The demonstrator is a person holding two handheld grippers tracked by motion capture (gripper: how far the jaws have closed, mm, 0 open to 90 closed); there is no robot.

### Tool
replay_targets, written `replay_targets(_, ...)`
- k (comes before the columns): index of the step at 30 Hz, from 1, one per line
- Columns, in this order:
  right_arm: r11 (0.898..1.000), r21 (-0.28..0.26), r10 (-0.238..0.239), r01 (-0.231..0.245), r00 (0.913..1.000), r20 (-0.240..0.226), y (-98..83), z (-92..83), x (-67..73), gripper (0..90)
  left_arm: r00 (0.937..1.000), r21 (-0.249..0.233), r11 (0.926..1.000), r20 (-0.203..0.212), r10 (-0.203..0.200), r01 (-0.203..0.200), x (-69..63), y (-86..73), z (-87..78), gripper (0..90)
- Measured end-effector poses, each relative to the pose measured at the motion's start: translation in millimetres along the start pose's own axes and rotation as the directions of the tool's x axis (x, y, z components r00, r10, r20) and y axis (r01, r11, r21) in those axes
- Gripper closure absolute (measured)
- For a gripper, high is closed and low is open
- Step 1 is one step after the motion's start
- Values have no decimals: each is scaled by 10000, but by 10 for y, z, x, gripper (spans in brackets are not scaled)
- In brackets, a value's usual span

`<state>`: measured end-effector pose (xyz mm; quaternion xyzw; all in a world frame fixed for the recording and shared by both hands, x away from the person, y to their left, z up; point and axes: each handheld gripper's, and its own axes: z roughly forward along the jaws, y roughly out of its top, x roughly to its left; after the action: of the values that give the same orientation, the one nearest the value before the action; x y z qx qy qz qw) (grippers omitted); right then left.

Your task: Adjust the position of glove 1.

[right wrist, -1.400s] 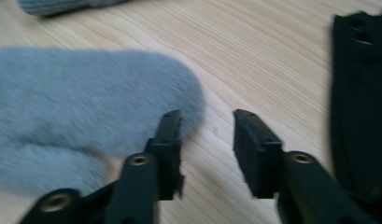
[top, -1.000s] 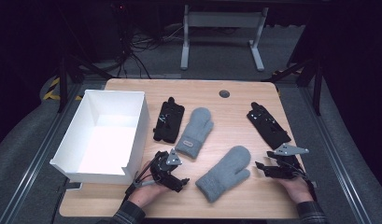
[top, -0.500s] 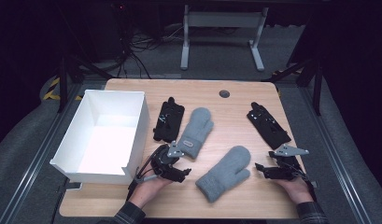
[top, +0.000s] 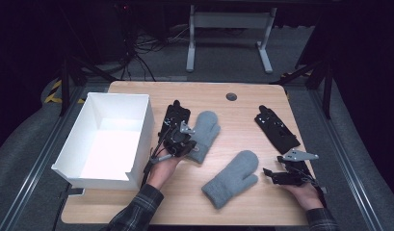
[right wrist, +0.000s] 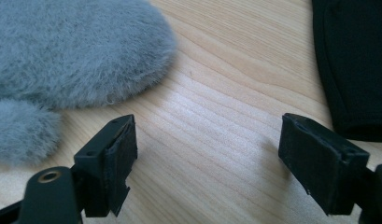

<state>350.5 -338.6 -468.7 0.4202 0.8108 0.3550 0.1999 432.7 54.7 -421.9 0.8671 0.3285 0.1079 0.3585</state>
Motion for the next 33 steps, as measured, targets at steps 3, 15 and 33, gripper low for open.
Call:
replay_targets(3,10000,1,1,-1,10000,0,0,0,0,200,10000,-150,9999,39,-62,62,30,107,97,897)
replay_targets(15,10000,14,-2,2,10000,16,2,1,-1,196,9996,525,9986,260,75,-89,11,302,553,899)
replay_targets(33,10000,15,0,0,10000,18,2,1,-1,196,9843,864,9928,1628,686,-835,-255,45,352,899)
